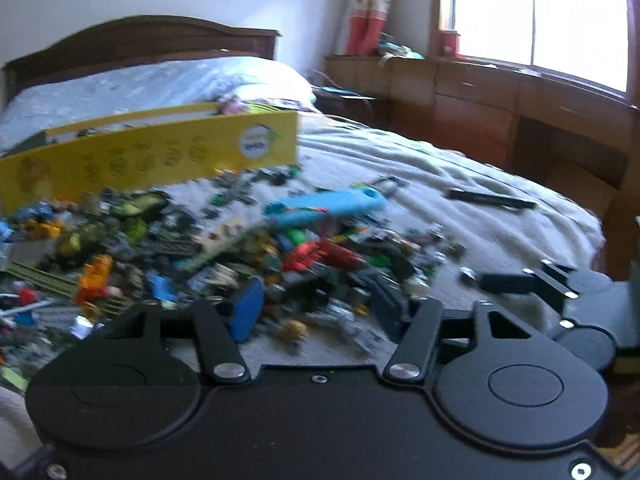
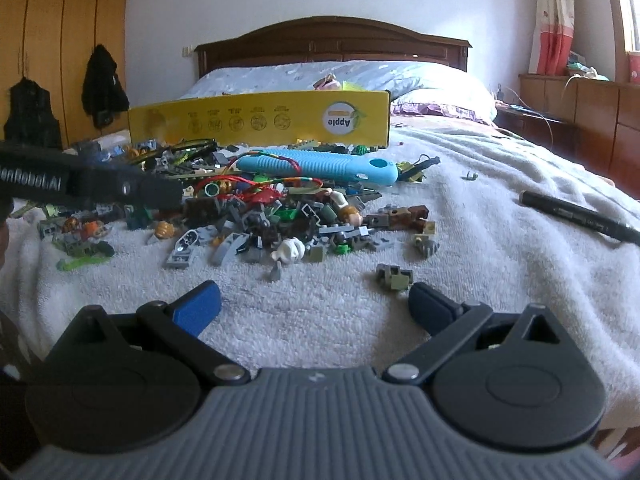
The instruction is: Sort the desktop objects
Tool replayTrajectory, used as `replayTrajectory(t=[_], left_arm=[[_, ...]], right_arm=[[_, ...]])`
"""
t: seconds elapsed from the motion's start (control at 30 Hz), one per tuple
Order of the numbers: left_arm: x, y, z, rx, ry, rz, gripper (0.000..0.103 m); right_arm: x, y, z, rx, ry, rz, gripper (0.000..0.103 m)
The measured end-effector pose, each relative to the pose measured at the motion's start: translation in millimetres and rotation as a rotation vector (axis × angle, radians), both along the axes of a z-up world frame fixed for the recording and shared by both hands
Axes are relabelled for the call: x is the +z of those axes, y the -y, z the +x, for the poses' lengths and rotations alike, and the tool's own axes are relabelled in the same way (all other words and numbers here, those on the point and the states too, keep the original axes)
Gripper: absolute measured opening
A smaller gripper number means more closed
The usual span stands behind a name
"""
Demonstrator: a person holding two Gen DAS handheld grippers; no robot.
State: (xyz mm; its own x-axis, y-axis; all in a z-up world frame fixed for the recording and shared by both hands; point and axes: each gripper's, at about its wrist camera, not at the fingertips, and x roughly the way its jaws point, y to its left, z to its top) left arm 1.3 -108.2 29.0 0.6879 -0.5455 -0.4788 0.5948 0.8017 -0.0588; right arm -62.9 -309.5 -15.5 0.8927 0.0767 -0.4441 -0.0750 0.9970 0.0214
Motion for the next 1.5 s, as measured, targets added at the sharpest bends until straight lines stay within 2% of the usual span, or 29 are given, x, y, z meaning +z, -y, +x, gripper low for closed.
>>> replayTrajectory(t=[0.13,0.43,0.6,0.7,0.77,1.13,1.5], left_arm=[[-5,12,-4,-0.041,0.000,0.032,0.048],[-22,22,12,-0.014,-0.018,0.099,0.047],[-30,24,16,-0.011,-0.024,0.096,0.046],[-30,26,13,-0.026,-0.012,0.099,0.035],[-30,27,11,-0.032,-0.010,0.096,0.031],[-18,11,11,0.041,0.003,0.053,0.030],[-21,-16,5,0.113,-0.032,0.026,0.031]], right_arm=[[-3,2,-1,0.004,0.008,0.009,0.103],[-7,3,-2,0.009,0.024,0.022,0.103],[-9,2,-3,0.006,0.037,0.019,0.103],[-10,2,-4,0.003,0.044,0.018,0.103],[-11,1,-4,0.000,0.049,0.015,0.103],[-15,0,-7,-0.004,0.081,0.008,0.103],[-15,1,-9,-0.002,0.098,0.004,0.103]])
